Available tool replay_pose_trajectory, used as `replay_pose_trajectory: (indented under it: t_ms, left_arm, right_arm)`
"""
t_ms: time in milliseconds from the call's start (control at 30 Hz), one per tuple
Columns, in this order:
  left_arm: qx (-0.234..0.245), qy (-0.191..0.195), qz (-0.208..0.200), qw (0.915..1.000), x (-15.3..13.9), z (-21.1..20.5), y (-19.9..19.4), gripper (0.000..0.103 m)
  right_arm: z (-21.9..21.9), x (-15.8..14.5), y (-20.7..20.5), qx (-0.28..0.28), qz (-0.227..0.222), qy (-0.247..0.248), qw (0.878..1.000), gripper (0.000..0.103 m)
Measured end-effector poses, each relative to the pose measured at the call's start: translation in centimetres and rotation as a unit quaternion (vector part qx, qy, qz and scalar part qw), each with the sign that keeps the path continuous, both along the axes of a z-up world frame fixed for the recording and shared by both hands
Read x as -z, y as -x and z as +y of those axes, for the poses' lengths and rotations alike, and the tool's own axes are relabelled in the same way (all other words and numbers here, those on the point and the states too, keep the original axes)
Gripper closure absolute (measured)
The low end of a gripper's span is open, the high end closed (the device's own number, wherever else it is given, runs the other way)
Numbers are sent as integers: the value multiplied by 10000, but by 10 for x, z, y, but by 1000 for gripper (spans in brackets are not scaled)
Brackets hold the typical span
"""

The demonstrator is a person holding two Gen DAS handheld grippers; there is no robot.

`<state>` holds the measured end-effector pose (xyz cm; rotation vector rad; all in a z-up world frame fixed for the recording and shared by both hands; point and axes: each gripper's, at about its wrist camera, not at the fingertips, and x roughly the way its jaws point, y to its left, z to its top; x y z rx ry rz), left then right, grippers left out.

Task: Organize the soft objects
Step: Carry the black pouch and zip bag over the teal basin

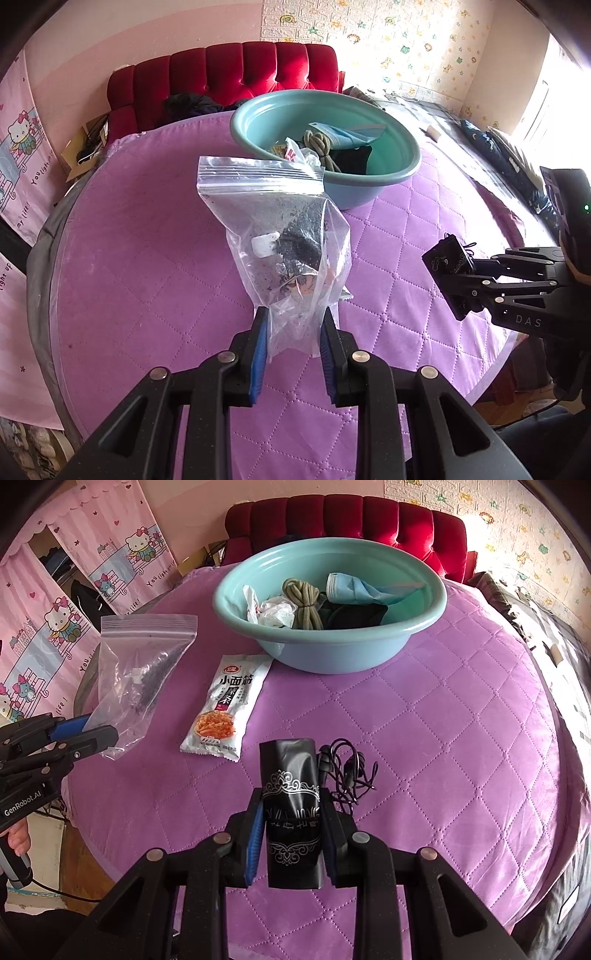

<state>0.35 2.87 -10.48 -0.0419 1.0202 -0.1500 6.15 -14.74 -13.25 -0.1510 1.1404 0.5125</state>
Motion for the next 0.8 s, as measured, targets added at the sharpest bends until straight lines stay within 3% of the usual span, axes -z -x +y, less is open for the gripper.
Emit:
replay_pose_trajectory:
  t_ms: [367, 800]
  left_arm:
    - [190, 160, -344, 9991, -33, -11, -15, 75]
    - [403, 213, -536, 9975, -49, -18, -55, 75]
  right_arm:
    - [1, -37, -13, -34, -305, -147, 9994, 73]
    - [1, -66, -47, 84, -602, -273, 9978, 73]
